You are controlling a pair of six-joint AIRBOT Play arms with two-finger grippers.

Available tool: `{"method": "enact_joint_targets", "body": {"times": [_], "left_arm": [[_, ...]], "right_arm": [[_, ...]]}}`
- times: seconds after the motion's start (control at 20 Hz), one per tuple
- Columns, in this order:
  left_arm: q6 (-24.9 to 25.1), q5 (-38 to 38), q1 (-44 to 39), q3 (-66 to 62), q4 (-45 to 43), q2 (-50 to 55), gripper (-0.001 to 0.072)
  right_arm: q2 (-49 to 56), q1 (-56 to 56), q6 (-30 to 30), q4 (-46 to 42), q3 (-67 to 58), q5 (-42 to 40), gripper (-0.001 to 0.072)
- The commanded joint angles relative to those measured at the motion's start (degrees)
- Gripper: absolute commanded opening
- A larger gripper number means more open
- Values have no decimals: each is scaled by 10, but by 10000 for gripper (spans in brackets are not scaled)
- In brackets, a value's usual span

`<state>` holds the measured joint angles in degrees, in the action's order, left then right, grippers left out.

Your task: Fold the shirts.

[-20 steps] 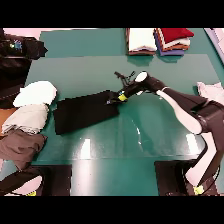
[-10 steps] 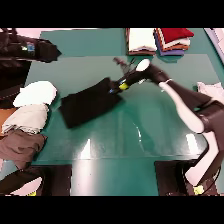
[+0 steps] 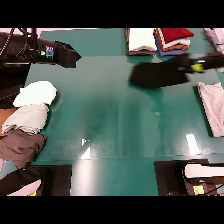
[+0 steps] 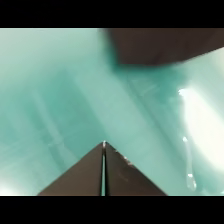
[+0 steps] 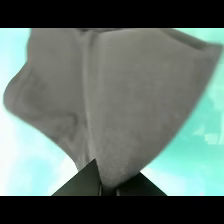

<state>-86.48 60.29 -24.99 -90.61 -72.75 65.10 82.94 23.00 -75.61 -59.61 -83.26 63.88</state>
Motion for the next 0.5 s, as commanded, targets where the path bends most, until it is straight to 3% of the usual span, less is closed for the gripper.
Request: {"method": "enact_joint_targets", "body": {"times": [0.0, 0.2, 0.45], "left_arm": [[-21, -17, -5, 0, 3, 0, 21], [-32, -20, -5, 0, 3, 1, 21], [-33, -19, -5, 0, 3, 1, 21]], "right_arm": [[-27, 168, -2, -14, 14, -4, 17], [-26, 253, -1, 14, 13, -33, 16], [-26, 257, 1, 46, -15, -44, 16]]}}
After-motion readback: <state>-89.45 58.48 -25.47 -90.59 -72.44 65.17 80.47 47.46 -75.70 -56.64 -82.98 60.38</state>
